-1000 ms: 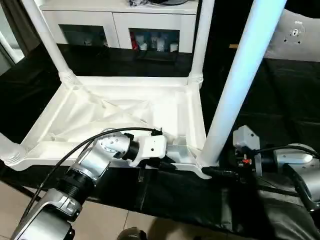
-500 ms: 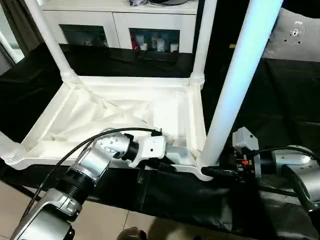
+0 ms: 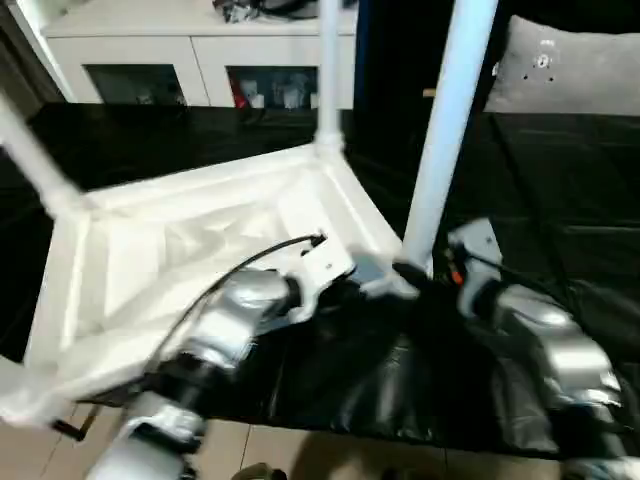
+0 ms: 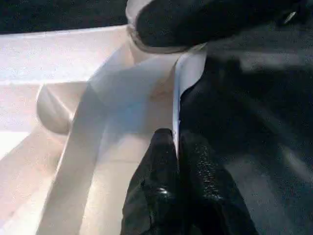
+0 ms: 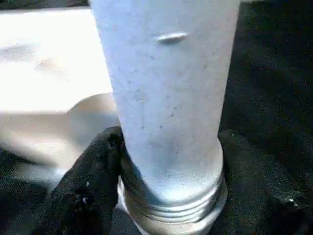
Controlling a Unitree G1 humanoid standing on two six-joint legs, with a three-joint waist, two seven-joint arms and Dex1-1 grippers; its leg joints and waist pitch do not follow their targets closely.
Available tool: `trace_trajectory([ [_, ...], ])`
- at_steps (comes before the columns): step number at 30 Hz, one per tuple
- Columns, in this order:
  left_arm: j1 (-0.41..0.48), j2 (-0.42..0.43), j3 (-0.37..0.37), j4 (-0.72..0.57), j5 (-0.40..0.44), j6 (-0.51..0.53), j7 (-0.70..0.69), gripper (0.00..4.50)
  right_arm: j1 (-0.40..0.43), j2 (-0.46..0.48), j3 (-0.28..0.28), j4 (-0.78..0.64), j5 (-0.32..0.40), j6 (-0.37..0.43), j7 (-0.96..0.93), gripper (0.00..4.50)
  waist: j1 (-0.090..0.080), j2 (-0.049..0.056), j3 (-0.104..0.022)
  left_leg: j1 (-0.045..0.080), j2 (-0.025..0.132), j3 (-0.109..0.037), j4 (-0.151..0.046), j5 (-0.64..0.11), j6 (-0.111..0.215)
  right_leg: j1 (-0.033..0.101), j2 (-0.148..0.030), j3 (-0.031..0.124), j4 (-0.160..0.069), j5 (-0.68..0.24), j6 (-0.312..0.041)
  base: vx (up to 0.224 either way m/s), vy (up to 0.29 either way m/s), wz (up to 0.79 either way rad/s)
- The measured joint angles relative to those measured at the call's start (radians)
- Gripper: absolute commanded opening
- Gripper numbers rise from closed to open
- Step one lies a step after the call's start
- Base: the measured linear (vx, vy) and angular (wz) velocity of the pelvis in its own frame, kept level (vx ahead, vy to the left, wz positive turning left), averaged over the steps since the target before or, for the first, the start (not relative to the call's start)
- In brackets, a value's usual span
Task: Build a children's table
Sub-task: Rotate leg to tighten
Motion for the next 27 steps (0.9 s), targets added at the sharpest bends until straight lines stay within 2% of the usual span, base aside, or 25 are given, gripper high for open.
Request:
trace_trajectory([
  [1,-0.006,-0.051,-0.003,0.008,0.023,0.022,0.063,0.0,-0.017,0.027,-0.013,0.021,-0.022,-0.005,-0.075,2.69,-0.001,0.0,0.0,0.0,0.0,0.0,0.0,0.0,0.0,0.001,0.0,0.0,-0.001,0.0,0.0,0.0,0.0,0.0],
  [3,-0.008,-0.09,-0.01,0.011,0.028,0.041,0.115,0.0,-0.026,0.038,-0.023,0.032,-0.033,-0.011,-0.122,2.69,-0.001,0.001,-0.001,0.0,-0.001,0.0,-0.001,0.0,0.0,0.001,0.0,0.001,-0.002,0.0,0.0,0.0,0.0,0.0],
  [7,-0.014,-0.107,-0.018,0.011,0.034,0.047,0.156,0.0,-0.027,0.062,-0.041,0.037,-0.041,-0.038,-0.159,2.69,0.007,0.002,-0.001,-0.001,-0.001,0.0,-0.007,0.0,0.0,0.0,0.0,0.0,-0.002,0.002,0.004,0.0,0.0,0.0],
  [8,-0.015,-0.108,-0.018,0.011,0.034,0.047,0.157,0.0,-0.026,0.066,-0.045,0.037,-0.04,-0.041,-0.162,3.04,0.008,0.002,-0.001,-0.001,-0.001,0.0,-0.008,0.0,0.0,-0.001,0.0,-0.001,-0.001,0.003,0.004,0.0,0.0,0.0],
  [10,-0.015,-0.108,-0.019,0.009,0.036,0.047,0.158,0.0,-0.025,0.075,-0.056,0.037,-0.034,-0.045,-0.165,3.39,0.013,0.002,-0.001,-0.001,-0.001,0.0,-0.01,0.0,0.0,-0.002,0.0,-0.001,-0.001,0.003,0.003,0.0,0.0,0.0],
  [12,-0.015,-0.107,-0.02,0.007,0.039,0.047,0.156,0.0,-0.021,0.08,-0.058,0.036,-0.026,-0.054,-0.165,3.45,0.015,0.002,-0.001,-0.001,-0.001,0.0,-0.01,0.0,0.0,-0.002,0.0,-0.001,-0.002,0.003,0.003,0.0,0.0,0.0],
  [13,-0.015,-0.105,-0.022,0.004,0.042,0.047,0.153,0.0,-0.016,0.08,-0.058,0.036,-0.022,-0.066,-0.162,3.68,0.015,0.001,-0.001,-0.001,-0.001,0.0,-0.01,0.0,0.0,-0.002,0.0,-0.001,-0.002,0.003,0.003,0.0,0.0,0.0],
  [15,-0.014,-0.099,-0.03,-0.002,0.043,0.047,0.15,0.0,-0.005,0.07,-0.058,0.034,-0.014,-0.084,-0.139,3.8,0.016,0.001,-0.001,-0.002,-0.001,0.0,-0.01,0.0,0.0,-0.003,0.0,-0.001,-0.002,0.003,0.003,0.0,0.0,0.0],
  [17,-0.014,-0.089,-0.037,-0.007,0.042,0.042,0.145,0.0,0.009,0.05,-0.057,0.025,0.002,-0.093,-0.102,3.89,0.016,0.001,0.0,-0.003,-0.001,0.0,-0.01,0.0,0.0,-0.003,0.0,-0.001,-0.003,0.003,0.003,0.0,0.0,0.0],
  [19,-0.015,-0.074,-0.042,-0.01,0.04,0.032,0.131,0.0,0.022,0.025,-0.056,0.02,0.008,-0.105,-0.064,4.19,0.017,0.001,0.0,-0.003,-0.001,0.0,-0.011,0.0,0.0,-0.003,0.0,-0.001,-0.003,0.003,0.003,0.0,0.0,0.0],
  [21,-0.024,-0.042,-0.058,-0.009,0.042,0.011,0.1,0.0,0.04,-0.01,-0.047,0.006,0.012,-0.115,-0.008,4.22,0.019,0.002,0.0,-0.003,0.0,0.0,-0.012,0.0,0.0,-0.003,0.0,-0.002,-0.003,0.003,0.003,0.0,0.0,0.0],
  [22,-0.029,-0.014,-0.063,-0.006,0.042,-0.012,0.069,0.0,0.047,-0.043,-0.039,0.0,0.016,-0.12,0.039,4.41,0.019,0.003,0.001,-0.004,0.0,0.0,-0.012,0.0,0.0,-0.004,0.0,-0.002,-0.003,0.003,0.003,0.0,0.0,0.0],
  [27,-0.037,0.069,-0.069,0.002,0.032,-0.093,-0.033,0.0,0.078,-0.19,-0.015,-0.024,0.032,-0.173,0.222,4.41,0.015,0.002,0.002,-0.012,0.0,0.0,-0.011,0.002,0.003,-0.007,0.0,-0.002,-0.003,0.004,0.001,0.0,0.0,0.0],
])
